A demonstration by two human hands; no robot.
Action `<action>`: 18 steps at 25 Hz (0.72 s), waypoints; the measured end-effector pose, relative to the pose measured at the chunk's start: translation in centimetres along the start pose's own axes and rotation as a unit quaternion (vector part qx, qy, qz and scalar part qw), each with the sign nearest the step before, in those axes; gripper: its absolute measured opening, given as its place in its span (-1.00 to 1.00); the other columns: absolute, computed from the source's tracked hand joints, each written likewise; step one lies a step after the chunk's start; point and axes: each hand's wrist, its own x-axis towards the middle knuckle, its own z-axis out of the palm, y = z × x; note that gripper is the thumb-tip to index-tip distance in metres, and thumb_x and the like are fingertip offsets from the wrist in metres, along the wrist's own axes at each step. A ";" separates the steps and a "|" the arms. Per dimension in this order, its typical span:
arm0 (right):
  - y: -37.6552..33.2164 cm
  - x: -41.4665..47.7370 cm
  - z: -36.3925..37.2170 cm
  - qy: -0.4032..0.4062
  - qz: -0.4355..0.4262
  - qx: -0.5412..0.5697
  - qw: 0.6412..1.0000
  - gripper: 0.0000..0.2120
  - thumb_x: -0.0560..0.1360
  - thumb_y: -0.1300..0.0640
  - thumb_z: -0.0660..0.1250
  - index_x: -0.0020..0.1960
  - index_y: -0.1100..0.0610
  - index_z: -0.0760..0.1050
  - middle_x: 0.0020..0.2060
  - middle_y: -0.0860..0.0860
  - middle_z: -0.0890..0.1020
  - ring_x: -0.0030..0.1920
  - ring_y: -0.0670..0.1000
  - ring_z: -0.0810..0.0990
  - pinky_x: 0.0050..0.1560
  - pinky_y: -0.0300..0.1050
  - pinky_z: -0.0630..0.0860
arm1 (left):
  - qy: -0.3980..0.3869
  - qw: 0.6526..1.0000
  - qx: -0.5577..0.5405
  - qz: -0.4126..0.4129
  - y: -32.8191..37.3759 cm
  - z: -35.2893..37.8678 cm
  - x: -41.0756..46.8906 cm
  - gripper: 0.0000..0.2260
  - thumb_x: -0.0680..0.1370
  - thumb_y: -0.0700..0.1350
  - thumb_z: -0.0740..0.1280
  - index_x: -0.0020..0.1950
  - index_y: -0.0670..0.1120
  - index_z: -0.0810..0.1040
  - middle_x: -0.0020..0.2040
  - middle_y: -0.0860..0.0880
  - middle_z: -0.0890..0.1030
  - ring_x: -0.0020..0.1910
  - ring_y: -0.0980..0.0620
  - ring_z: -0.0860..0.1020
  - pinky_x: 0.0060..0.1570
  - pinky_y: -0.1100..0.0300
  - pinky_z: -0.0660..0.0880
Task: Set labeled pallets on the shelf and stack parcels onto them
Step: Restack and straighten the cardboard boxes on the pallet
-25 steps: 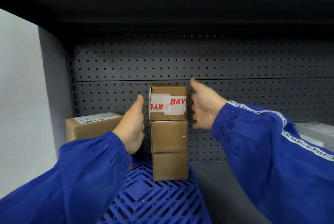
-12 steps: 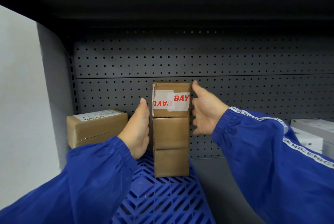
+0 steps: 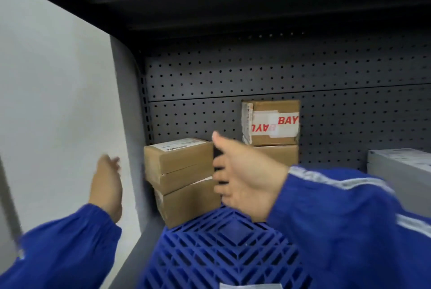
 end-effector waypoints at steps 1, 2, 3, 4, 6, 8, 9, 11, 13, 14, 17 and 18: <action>1.1 1.5 1.0 0.009 0.036 0.010 0.999 -0.23 0.48 -0.32 0.07 0.52 0.06 -0.07 0.51 0.14 0.04 0.49 0.19 0.07 0.45 0.11 0.03 | -0.060 0.997 -0.005 -0.048 -1.4 0.0 -0.1 -0.48 0.60 0.11 -0.08 0.37 -0.17 0.36 0.36 -0.17 0.43 0.34 -0.11 0.37 0.37 0.00 0.21; 2.0 3.0 1.9 0.021 0.065 0.018 0.997 -0.22 0.48 -0.32 0.07 0.52 0.08 -0.07 0.51 0.14 0.04 0.49 0.19 0.07 0.45 0.10 0.04 | -0.115 0.990 0.000 -0.077 -2.4 0.0 -0.4 -0.43 0.60 0.16 -0.12 0.40 -0.19 0.32 0.38 -0.18 0.40 0.36 -0.11 0.36 0.40 -0.01 0.19; 2.8 4.2 2.5 0.035 0.083 0.028 0.996 -0.21 0.48 -0.32 0.06 0.52 0.10 -0.08 0.51 0.14 0.04 0.49 0.19 0.08 0.45 0.09 0.05 | -0.160 0.983 0.007 -0.094 -3.0 0.1 -0.8 -0.40 0.60 0.19 -0.15 0.43 -0.19 0.27 0.42 -0.18 0.36 0.39 -0.10 0.32 0.42 -0.01 0.17; 3.4 5.3 2.9 0.048 0.093 0.039 0.994 -0.20 0.48 -0.33 0.06 0.52 0.11 -0.08 0.51 0.13 0.05 0.49 0.18 0.08 0.45 0.08 0.06 | -0.196 0.975 0.008 -0.105 -3.4 0.3 -1.1 -0.37 0.59 0.21 -0.18 0.46 -0.18 0.21 0.45 -0.15 0.31 0.43 -0.08 0.27 0.44 0.00 0.13; 4.3 7.1 3.5 0.075 0.100 0.056 0.991 -0.20 0.48 -0.33 0.05 0.52 0.12 -0.07 0.51 0.12 0.09 0.48 0.17 0.12 0.44 0.07 0.09 | -0.244 0.963 0.006 -0.115 -4.1 0.8 -1.2 -0.35 0.57 0.25 -0.21 0.49 -0.14 0.14 0.48 -0.11 0.24 0.46 -0.04 0.19 0.46 0.02 0.08; 4.9 8.3 3.6 0.086 0.104 0.080 0.988 -0.17 0.46 -0.36 0.06 0.52 0.11 -0.07 0.51 0.11 0.09 0.48 0.17 0.12 0.44 0.07 0.10 | -0.259 0.960 0.000 -0.106 -4.5 1.3 -1.3 -0.34 0.56 0.27 -0.21 0.49 -0.13 0.14 0.49 -0.10 0.23 0.46 -0.01 0.19 0.46 0.05 0.07; 5.0 8.5 3.3 0.087 0.105 0.090 0.987 -0.16 0.45 -0.37 0.06 0.52 0.10 -0.06 0.51 0.10 0.09 0.48 0.17 0.11 0.44 0.06 0.10 | -0.265 0.960 0.006 -0.093 -4.5 1.4 -1.6 -0.34 0.56 0.27 -0.20 0.47 -0.13 0.19 0.47 -0.10 0.28 0.44 -0.01 0.23 0.44 0.08 0.11; 5.1 8.4 2.7 0.090 0.101 0.113 0.984 -0.16 0.43 -0.39 0.07 0.52 0.08 -0.02 0.49 0.09 0.17 0.47 0.15 0.16 0.39 0.02 0.19 | -0.280 0.957 0.040 -0.059 -4.4 1.7 -2.8 -0.43 0.56 0.24 -0.14 0.33 -0.05 0.39 0.32 -0.05 0.45 0.27 0.06 0.41 0.25 0.22 0.31; 5.0 8.0 1.6 0.109 0.096 0.125 0.981 -0.19 0.41 -0.40 0.09 0.50 0.04 0.06 0.44 0.09 0.30 0.41 0.13 0.28 0.11 -0.05 0.40 | -0.293 0.953 0.068 -0.020 -4.4 1.8 -4.1 -0.55 0.57 0.21 -0.07 0.16 0.04 0.49 0.15 0.01 0.57 0.11 0.13 0.51 0.02 0.30 0.39; 5.0 7.9 1.1 0.121 0.095 0.128 0.980 -0.19 0.40 -0.41 0.10 0.49 0.02 0.07 0.43 0.09 0.32 0.39 0.12 0.32 -0.01 -0.06 0.44 | -0.296 0.952 0.082 0.001 -4.5 1.8 -4.6 -0.58 0.57 0.20 -0.05 0.15 0.05 0.50 0.11 0.02 0.60 0.09 0.12 0.54 0.04 0.27 0.42; 5.4 8.7 -0.4 0.157 0.088 0.108 0.978 -0.08 0.31 -0.48 0.12 0.50 0.03 0.08 0.44 0.10 0.29 0.39 0.13 0.31 0.27 0.06 0.39 | -0.298 0.947 0.109 0.043 -4.5 2.2 -5.4 -0.59 0.57 0.18 0.00 0.17 0.04 0.53 0.06 0.04 0.63 0.08 0.10 0.57 0.19 0.12 0.43; 5.6 9.2 -0.5 0.177 0.082 0.086 0.977 -0.01 0.23 -0.51 0.12 0.49 0.04 0.11 0.44 0.10 0.30 0.39 0.13 0.31 0.36 0.09 0.31 | -0.293 0.948 0.114 0.053 -4.5 2.5 -5.8 -0.60 0.58 0.15 0.01 0.20 0.02 0.53 0.06 0.06 0.63 0.06 0.12 0.56 0.15 0.19 0.43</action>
